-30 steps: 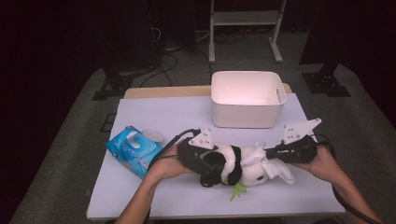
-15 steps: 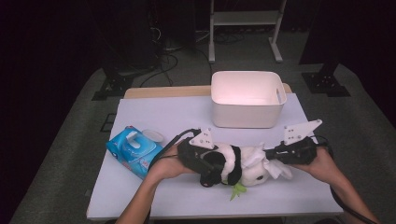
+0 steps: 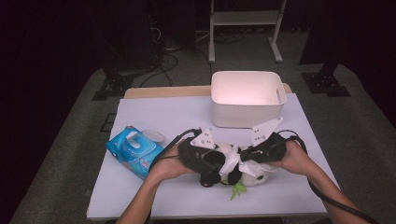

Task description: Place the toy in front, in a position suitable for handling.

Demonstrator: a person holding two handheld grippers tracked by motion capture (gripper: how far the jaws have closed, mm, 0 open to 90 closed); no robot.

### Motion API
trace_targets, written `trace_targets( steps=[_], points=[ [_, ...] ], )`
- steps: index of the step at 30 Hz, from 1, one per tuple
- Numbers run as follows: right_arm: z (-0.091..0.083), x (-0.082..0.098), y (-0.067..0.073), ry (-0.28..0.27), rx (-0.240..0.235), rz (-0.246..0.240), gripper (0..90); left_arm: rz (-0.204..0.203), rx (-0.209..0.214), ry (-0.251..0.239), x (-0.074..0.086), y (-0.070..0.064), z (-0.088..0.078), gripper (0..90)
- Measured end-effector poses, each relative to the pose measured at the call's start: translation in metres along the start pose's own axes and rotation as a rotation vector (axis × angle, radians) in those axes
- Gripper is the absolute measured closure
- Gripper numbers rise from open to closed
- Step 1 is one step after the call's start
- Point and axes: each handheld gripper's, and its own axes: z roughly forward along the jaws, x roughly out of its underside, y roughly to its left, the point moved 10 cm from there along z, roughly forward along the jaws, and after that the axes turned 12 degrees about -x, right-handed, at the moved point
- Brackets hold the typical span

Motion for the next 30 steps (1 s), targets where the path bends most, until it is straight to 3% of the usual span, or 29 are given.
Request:
trace_targets(
  steps=[5, 12, 27, 30],
  points=[
    [-0.005, 0.008, 0.002, -0.034, -0.015, 0.024, 86.7, 0.002, 0.028, -0.028, -0.007, -0.003, -0.012, 27.0],
    [-0.007, 0.011, 0.004, -0.047, -0.015, 0.029, 86.7, -0.001, 0.061, -0.026, -0.002, -0.002, -0.023, 25.3],
    [-0.008, 0.017, 0.004, -0.056, -0.027, 0.045, 86.8, -0.007, 0.145, -0.04, 0.01, -0.003, -0.021, 24.6],
    [-0.008, 0.019, 0.005, -0.053, -0.023, 0.045, 86.8, -0.003, 0.143, -0.043, 0.01, -0.006, -0.015, 24.6]
  ],
)
